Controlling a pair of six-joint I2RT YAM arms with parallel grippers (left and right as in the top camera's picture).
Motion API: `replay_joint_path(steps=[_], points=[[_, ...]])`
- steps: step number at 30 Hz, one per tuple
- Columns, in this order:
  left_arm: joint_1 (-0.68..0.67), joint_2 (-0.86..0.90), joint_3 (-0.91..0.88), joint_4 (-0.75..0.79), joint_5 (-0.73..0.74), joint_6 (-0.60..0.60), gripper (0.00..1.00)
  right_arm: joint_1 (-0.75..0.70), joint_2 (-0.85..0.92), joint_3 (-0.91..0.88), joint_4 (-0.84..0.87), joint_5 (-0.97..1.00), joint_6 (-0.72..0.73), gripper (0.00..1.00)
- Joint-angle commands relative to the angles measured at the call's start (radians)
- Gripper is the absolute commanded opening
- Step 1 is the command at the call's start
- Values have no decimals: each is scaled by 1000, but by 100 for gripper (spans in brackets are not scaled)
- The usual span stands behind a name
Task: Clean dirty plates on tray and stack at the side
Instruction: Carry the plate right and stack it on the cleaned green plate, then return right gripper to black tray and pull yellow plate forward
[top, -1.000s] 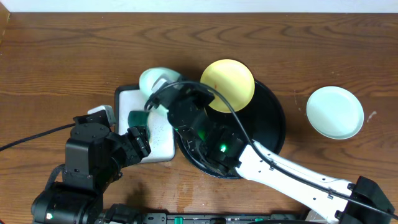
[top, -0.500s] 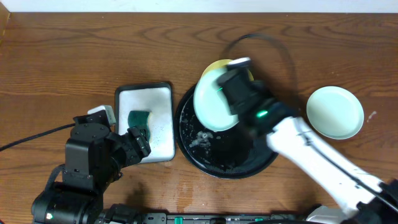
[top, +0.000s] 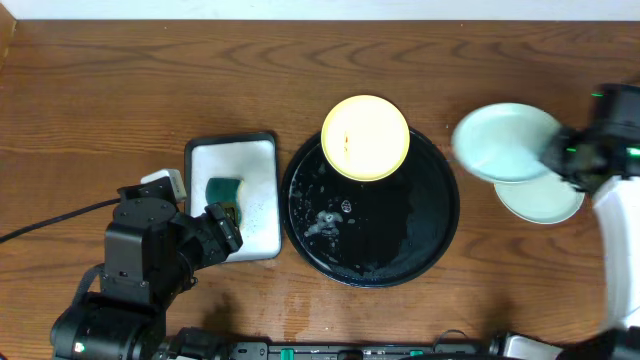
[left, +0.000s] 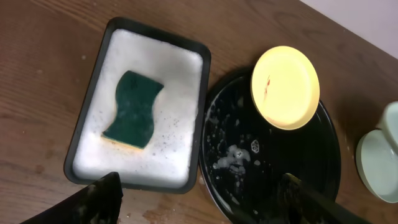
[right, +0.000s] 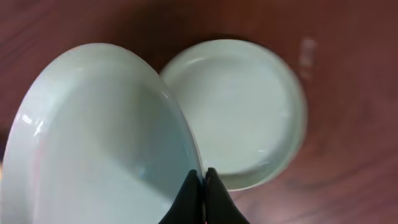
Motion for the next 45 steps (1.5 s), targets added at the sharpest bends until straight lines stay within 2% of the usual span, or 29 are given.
replay_joint_path(steps=[1, 6, 10, 11, 13, 18, 21, 25, 30, 33, 37, 41, 45], points=[[4, 0, 13, -4, 9, 7, 81, -126, 62, 5, -8, -40, 27, 1], [4, 0, 13, -3, 9, 7, 80, -227, 158, 5, -19, -24, 50, 1], [4, -1, 13, -3, 9, 6, 81, -243, 214, 5, -15, -22, 49, 1], [4, -1, 13, -3, 9, 6, 81, -241, 216, 5, -5, -38, 48, 4], [4, -1, 13, -3, 9, 7, 80, -238, 204, 10, 23, -116, -5, 21], [4, -1, 13, -3, 9, 6, 81, -169, 107, 23, 127, -491, -186, 40], [4, -1, 13, -3, 9, 6, 81, -54, 36, 23, 147, -626, -248, 40], [4, 0, 13, -4, 9, 7, 80, 178, 11, 23, 135, -598, -303, 36], [4, -1, 13, -4, 9, 7, 80, 472, 87, 19, 172, -290, -308, 36], [4, -1, 13, -4, 9, 6, 81, 584, 171, 19, 261, -101, -307, 34], [4, 0, 13, -3, 9, 6, 80, 648, 298, 19, 383, 12, -303, 25], [4, -1, 13, -4, 9, 7, 80, 643, 417, 19, 448, 62, -183, 17], [4, 0, 13, -3, 9, 6, 81, 610, 492, 19, 488, -42, -142, 19]])
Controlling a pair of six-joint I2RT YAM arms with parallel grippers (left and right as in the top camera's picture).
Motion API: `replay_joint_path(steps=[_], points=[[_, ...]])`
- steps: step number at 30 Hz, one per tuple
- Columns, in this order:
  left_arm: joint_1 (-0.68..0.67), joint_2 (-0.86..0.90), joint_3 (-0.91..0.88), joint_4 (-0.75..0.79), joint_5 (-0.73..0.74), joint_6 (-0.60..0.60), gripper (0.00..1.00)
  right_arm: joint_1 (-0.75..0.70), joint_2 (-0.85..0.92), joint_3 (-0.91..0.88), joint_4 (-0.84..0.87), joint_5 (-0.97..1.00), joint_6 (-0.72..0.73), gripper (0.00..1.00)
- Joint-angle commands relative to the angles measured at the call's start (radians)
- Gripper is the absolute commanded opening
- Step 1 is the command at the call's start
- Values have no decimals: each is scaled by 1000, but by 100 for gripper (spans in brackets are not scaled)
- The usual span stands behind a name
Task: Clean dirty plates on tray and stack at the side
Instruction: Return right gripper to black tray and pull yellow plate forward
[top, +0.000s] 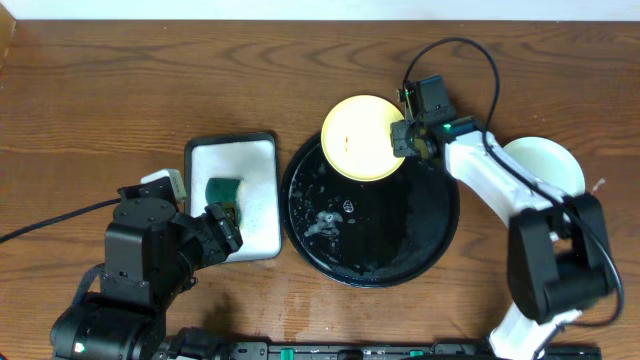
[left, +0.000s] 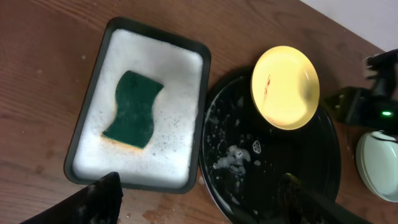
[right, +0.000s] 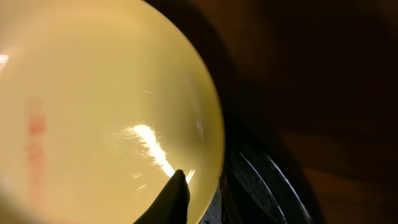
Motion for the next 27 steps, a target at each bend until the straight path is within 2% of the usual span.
replay_joint_path(steps=[1, 4, 7, 12, 16, 20, 24, 27], points=[[4, -1, 13, -4, 9, 7, 81, -30, 46, 1, 24, -74, 61, 21], [4, 0, 13, -4, 9, 7, 81, -34, 83, 1, 38, -130, 61, 22], [4, -1, 13, -4, 9, 7, 80, -33, 94, 1, 19, -89, 62, 1], [4, 0, 13, -4, 10, 6, 81, -37, 21, 1, -68, -45, 61, 1], [4, -1, 13, -4, 9, 6, 81, -38, -118, 2, -188, -45, 69, 1], [4, -1, 13, -4, 9, 6, 81, -33, -243, 1, -389, -45, 189, 1], [4, -1, 13, -4, 9, 6, 81, -1, -267, -4, -587, -45, 336, 1], [4, 0, 13, -4, 9, 6, 81, 34, -257, -51, -590, -41, 444, 1]])
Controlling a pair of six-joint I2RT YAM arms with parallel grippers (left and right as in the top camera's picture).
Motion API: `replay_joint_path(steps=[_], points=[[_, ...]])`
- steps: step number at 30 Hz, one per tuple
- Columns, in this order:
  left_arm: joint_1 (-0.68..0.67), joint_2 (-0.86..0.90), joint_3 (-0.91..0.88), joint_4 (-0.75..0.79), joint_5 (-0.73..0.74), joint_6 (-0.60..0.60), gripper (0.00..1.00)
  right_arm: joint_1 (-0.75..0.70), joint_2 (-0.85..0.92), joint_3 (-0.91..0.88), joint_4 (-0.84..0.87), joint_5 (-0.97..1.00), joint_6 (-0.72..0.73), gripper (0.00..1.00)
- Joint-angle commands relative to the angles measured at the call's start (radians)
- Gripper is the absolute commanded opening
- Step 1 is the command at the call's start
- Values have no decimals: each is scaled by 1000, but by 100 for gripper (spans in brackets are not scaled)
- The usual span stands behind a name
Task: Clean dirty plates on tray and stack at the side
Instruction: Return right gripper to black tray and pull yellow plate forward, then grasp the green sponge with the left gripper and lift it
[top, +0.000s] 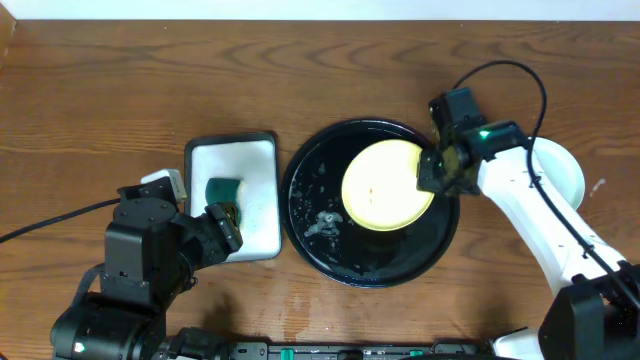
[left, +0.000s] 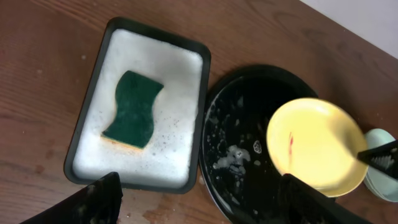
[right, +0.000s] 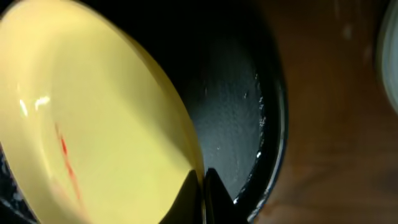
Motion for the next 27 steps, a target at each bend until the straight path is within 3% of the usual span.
replay_joint_path(steps=[1, 5, 9, 12, 14, 17, 19, 27], points=[[4, 0, 13, -3, 10, 6, 81, 45, 29, -66, 22, 9, 201, 1], [4, -1, 13, -4, 9, 7, 81, 66, 29, -165, 119, 8, 350, 1], [4, -1, 13, -3, 9, 6, 81, 74, 29, -229, 172, -4, 388, 1], [4, -1, 13, -3, 9, 7, 81, 66, 20, -212, 191, -8, 141, 21], [4, -1, 13, -4, 9, 6, 81, 58, 7, -173, 168, -11, -61, 28], [4, -1, 13, -4, 9, 6, 81, 46, -14, -102, 96, -7, -241, 38], [4, -1, 13, -3, 9, 7, 81, 37, -24, -76, 66, -7, -288, 43], [4, -1, 13, -3, 10, 7, 81, 30, 9, -172, 136, -23, -286, 42]])
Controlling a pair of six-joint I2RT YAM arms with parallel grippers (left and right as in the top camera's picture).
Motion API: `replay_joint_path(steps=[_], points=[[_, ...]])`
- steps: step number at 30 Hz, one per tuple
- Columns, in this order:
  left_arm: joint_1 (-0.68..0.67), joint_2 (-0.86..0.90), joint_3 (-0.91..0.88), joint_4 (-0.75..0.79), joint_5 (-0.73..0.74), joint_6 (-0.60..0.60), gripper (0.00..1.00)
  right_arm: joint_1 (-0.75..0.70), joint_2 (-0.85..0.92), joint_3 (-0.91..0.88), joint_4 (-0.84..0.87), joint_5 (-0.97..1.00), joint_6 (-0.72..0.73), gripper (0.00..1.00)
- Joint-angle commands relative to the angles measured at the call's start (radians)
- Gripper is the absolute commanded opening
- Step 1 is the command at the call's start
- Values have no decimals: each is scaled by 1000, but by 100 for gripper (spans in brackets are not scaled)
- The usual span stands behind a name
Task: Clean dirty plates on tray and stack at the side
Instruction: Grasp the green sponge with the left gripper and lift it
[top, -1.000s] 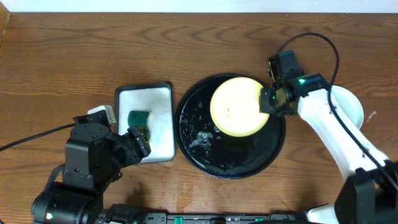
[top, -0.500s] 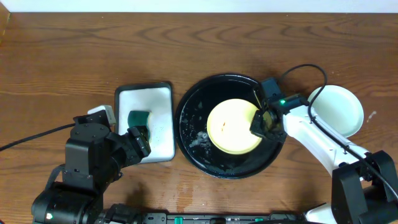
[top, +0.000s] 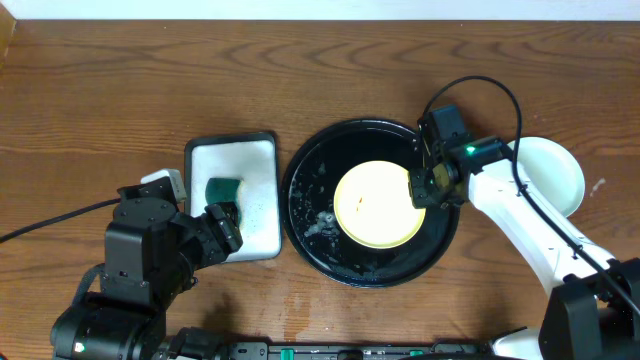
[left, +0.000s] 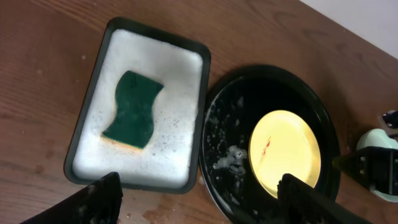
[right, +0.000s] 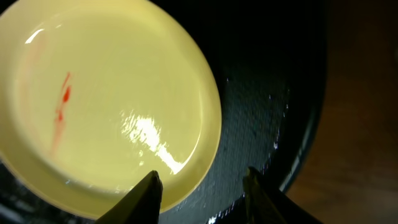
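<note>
A yellow plate (top: 378, 204) with a red smear lies flat in the round black tray (top: 312, 232), right of its middle. My right gripper (top: 422, 190) hovers open over the plate's right rim (right: 211, 143), one finger over the plate, the other over the tray. Clean pale green plates (top: 552, 175) sit stacked on the table right of the tray. A green sponge (left: 133, 109) lies in a foamy black rectangular dish (left: 90, 106). My left gripper (left: 199, 208) hangs open above the table near the dish's front edge, holding nothing.
Soap suds (top: 325, 222) spot the left half of the tray. The wooden table (top: 150, 90) stretches around it all. A black cable (top: 40, 228) runs off to the left beside my left arm.
The right gripper has let go of the yellow plate and stands open over its rim. The plate now lies flat, slightly further left in the tray. The left arm is unchanged.
First my right gripper held a pale green plate over another one at the right. Then that plate lay on the stack and the gripper was at the yellow plate on the tray's far rim. Later it gripped that plate tilted over the tray; now the plate lies released inside.
</note>
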Motion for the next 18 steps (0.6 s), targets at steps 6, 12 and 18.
replay_joint_path(steps=[6, 12, 18], points=[[4, 46, -11, -20, 6, 7, 81, -2, 62, -167, 193, -66, -46, 40], [4, 166, -46, -78, 6, 37, 81, -2, 85, -226, 294, -14, -8, 27], [4, 347, -49, -71, -2, 91, 80, -3, 86, -238, 328, -10, 14, 1]])
